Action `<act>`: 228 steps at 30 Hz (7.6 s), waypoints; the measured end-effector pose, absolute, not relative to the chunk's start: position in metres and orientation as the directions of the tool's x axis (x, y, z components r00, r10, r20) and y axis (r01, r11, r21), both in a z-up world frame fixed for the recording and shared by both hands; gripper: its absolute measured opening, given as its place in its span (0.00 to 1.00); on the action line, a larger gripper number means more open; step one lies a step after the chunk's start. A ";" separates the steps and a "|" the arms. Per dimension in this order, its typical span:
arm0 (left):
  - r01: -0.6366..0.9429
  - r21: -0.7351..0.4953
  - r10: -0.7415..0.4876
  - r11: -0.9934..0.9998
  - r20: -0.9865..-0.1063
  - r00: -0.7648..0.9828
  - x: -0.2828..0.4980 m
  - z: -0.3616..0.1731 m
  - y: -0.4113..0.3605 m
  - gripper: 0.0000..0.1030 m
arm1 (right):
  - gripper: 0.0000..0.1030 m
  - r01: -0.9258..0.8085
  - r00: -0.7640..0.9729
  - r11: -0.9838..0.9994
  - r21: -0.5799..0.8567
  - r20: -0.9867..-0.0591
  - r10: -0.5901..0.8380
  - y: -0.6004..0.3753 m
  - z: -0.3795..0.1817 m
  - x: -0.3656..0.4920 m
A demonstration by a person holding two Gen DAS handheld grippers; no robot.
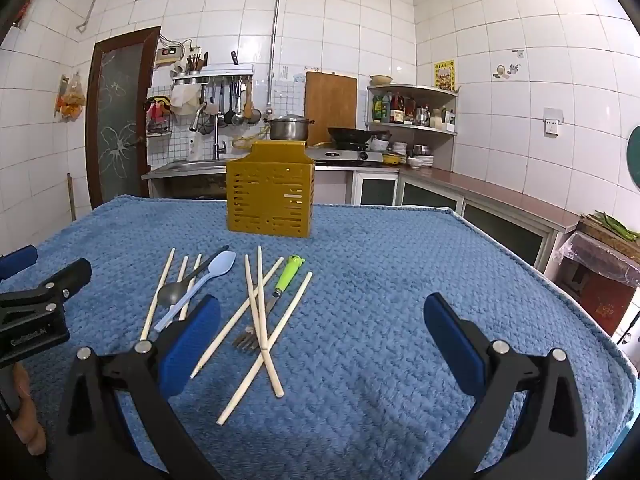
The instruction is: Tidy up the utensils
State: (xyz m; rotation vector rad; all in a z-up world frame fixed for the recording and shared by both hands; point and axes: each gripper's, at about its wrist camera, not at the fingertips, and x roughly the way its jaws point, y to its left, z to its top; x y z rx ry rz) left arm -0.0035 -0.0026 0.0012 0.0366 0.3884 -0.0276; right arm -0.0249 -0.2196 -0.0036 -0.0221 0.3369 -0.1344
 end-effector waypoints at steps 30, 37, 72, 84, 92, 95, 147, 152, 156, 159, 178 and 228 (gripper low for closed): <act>0.038 0.033 -0.023 0.999 -0.377 0.926 -0.005 0.002 -0.005 0.95 | 0.96 0.133 0.935 0.990 -0.045 -0.326 -0.140 -0.222 -0.001 -0.027; 0.038 0.033 -0.023 0.999 -0.377 0.926 -0.005 0.002 -0.006 0.95 | 0.96 0.134 0.935 0.990 -0.044 -0.326 -0.141 -0.222 -0.001 -0.027; 0.038 0.032 -0.023 0.999 -0.379 0.925 -0.004 0.000 -0.007 0.95 | 0.96 0.141 0.935 0.989 -0.045 -0.321 -0.147 -0.227 0.000 -0.030; 0.043 0.025 -0.030 0.999 -0.391 0.920 -0.004 -0.003 -0.009 0.95 | 0.96 0.138 0.936 0.990 -0.044 -0.321 -0.144 -0.227 -0.001 -0.030; 0.041 -0.001 -0.037 0.999 -0.466 0.884 0.009 -0.005 -0.004 0.95 | 0.96 0.112 0.933 0.993 -0.036 -0.340 -0.118 -0.228 -0.002 -0.027; 0.036 -0.018 -0.040 0.999 -0.497 0.867 0.014 -0.003 -0.001 0.95 | 0.96 0.092 0.930 0.995 -0.036 -0.354 -0.099 -0.227 0.000 -0.022; 0.021 -0.039 -0.044 0.999 -0.824 0.566 0.207 -0.031 0.005 0.93 | 0.83 0.157 0.642 0.987 -0.041 -0.755 -0.133 -0.249 -0.042 0.173; 0.022 -0.069 -0.070 0.997 -0.844 0.531 0.215 -0.030 0.003 0.72 | 0.55 0.135 0.595 0.991 0.020 -0.801 -0.065 -0.251 -0.046 0.182; 0.022 -0.084 -0.084 0.996 -0.867 0.491 0.221 -0.035 -0.001 0.52 | 0.43 0.120 0.568 0.992 0.027 -0.822 -0.046 -0.245 -0.051 0.188; 0.008 -0.082 -0.077 0.997 -0.887 0.456 0.226 -0.041 -0.002 0.35 | 0.37 0.117 0.558 0.993 0.022 -0.829 -0.047 -0.242 -0.050 0.190; 0.049 0.027 -0.003 0.998 -0.847 0.532 0.231 -0.044 -0.023 0.10 | 0.14 0.126 0.630 0.992 0.010 -0.773 -0.072 -0.233 -0.055 0.189; 0.194 -0.262 -0.319 0.945 -0.618 0.718 0.209 0.090 0.005 0.04 | 0.06 0.006 0.858 0.971 0.239 -0.501 0.118 -0.278 0.080 0.181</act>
